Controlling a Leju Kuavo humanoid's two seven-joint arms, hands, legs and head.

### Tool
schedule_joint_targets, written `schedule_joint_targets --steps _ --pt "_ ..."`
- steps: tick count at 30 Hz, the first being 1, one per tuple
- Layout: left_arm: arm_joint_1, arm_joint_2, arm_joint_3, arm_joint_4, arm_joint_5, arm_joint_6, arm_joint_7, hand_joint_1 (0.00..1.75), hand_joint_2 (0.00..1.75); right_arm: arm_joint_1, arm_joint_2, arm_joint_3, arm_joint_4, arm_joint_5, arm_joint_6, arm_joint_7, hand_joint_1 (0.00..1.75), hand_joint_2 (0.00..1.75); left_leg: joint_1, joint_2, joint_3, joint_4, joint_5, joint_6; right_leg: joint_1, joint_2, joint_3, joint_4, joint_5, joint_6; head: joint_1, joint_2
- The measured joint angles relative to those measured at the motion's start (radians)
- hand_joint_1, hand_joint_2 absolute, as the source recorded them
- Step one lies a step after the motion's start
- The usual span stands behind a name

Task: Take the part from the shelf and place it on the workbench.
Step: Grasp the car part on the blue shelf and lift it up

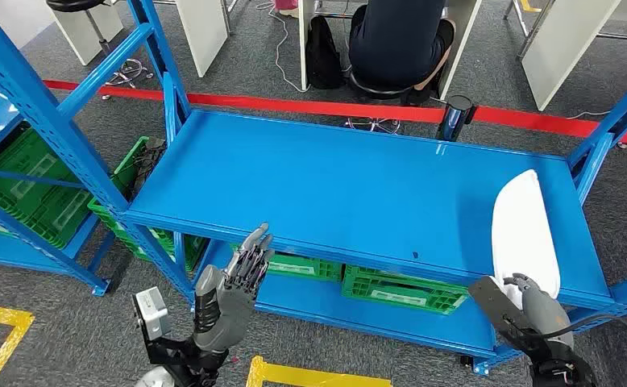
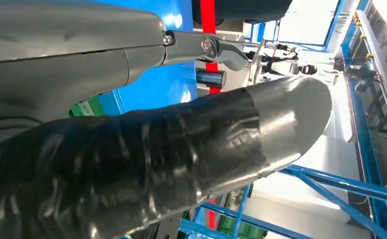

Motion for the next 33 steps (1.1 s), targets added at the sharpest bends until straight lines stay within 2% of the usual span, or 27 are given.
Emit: schedule_joint_targets --steps 11,16,23,33 --pt "0.002 0.003 0.006 0.0 0.0 0.007 0.002 0.0 0.0 -0.019 0.001 0.0 0.011 -0.021 -0.011 -0.02 1.75 1.75 0.0 0.0 0.001 0.0 0.0 0.0 0.0 0.0 0.001 0.0 0.0 0.0 0.0 0.0" --pt "0.002 0.005 0.01 0.0 0.002 0.014 0.004 0.0 0.0 -0.008 0.002 -0.001 0.014 -0.021 -0.055 -0.054 1.75 1.75 0.0 0.0 0.002 0.0 0.0 0.0 0.0 0.0 0.001 0.0 0.0 0.0 0.0 0.0" --pt "0.002 0.007 0.01 0.0 0.005 0.023 0.006 0.0 0.0 0.023 0.012 -0.018 0.013 -0.082 -0.116 -0.147 1.75 1.75 0.0 0.0 0.001 0.0 0.0 0.0 0.0 0.0 0.001 0.0 0.0 0.0 0.0 0.0" --pt "0.002 0.009 0.01 0.0 0.006 0.03 0.0 0.0 0.0 0.049 0.053 -0.073 0.012 -0.334 -0.137 -0.371 1.75 1.75 0.0 0.0 0.001 0.0 0.0 0.0 0.0 0.0 0.001 0.0 0.001 0.0 0.0 0.0"
